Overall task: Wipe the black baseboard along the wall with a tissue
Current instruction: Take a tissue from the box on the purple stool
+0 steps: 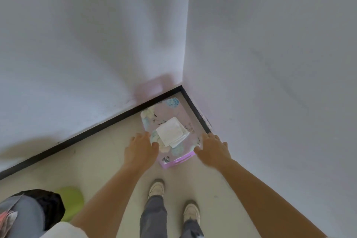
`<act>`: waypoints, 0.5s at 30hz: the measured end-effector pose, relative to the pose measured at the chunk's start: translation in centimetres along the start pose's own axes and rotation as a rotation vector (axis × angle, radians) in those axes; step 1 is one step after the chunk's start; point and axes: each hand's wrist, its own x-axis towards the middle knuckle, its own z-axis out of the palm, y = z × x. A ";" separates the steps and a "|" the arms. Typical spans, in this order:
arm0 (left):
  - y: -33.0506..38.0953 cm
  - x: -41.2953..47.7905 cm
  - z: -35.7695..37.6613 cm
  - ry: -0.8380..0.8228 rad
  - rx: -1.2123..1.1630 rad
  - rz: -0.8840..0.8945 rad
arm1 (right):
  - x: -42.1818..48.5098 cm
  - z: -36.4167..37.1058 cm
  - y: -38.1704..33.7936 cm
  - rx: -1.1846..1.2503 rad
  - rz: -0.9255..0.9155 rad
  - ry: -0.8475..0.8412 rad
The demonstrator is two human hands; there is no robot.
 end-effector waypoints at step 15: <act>-5.8 19.6 14.5 -0.108 -0.242 0.066 | 19.4 13.5 -0.4 0.333 0.185 0.092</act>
